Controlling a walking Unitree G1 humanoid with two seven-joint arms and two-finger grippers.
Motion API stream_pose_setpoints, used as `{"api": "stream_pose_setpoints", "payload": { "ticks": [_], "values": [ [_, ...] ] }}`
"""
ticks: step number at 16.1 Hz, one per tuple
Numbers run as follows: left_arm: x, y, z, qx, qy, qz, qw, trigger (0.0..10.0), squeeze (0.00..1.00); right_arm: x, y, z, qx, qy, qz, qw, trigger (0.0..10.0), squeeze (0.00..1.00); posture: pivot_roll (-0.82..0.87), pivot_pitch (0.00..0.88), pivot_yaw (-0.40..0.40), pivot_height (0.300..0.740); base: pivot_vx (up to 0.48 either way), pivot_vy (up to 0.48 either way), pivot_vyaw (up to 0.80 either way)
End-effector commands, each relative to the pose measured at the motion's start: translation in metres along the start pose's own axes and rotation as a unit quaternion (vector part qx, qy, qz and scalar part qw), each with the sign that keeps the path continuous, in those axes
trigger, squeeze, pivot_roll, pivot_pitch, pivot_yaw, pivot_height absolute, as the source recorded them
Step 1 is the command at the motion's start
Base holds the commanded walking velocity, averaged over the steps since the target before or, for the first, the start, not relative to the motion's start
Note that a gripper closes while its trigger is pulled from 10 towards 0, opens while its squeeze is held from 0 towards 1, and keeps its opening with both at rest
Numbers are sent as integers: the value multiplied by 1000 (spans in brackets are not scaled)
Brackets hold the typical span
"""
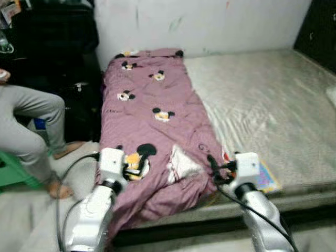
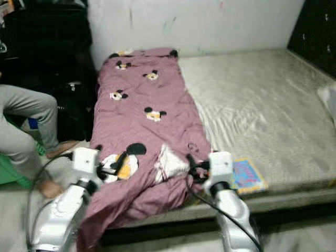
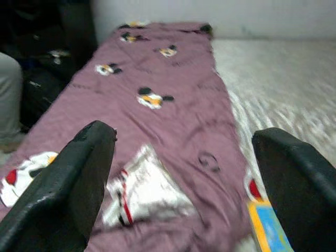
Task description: Clean up the room
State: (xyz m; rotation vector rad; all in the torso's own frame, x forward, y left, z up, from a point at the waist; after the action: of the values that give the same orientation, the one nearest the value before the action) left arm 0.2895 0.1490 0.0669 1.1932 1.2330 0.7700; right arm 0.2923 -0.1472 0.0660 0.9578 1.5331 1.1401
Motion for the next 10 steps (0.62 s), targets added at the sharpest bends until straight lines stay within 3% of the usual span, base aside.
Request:
{"api": "stream_pose_setpoints", "payload": {
  "ticks": [1,5,9,10],
  "values": [
    [2,4,2,-3,5,1,1000,10000,0,3,7,4,-11,5,-4,1000,10000,0,-33,0,6,740,326,0,0],
    [2,4,3,-2,5,0,1000,10000,0,3,7,4,-10,7,-3,1000,10000,0,-32,0,5,740,335,0,0],
    [10,6,3,-9,43,7,999,10000,0,3,7,5,-9,10,-3,1000,10000,0,-31,0,2,740,0,0,0],
    [27,16,-4,-40,111,32,993,10000,0,1,8,4,-14,4,-10,1000,10000,0,-32,0,1,740,0,0,0]
  ]
}}
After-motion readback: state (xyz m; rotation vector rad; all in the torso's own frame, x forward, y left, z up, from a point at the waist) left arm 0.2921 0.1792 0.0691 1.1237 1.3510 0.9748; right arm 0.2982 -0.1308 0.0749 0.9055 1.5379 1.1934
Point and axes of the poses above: a point about 5 cm out from each wrist's last joint towards the gripper, its own z axis pointing out of the wrist towards the gripper, its own y axis along the axis of the wrist's last joint, x = y × z, the point moved 2 cm from there along z, pointing out of the wrist towards the gripper, and after that the axes turned 15 degrees about -z, right-handed, at the moved point
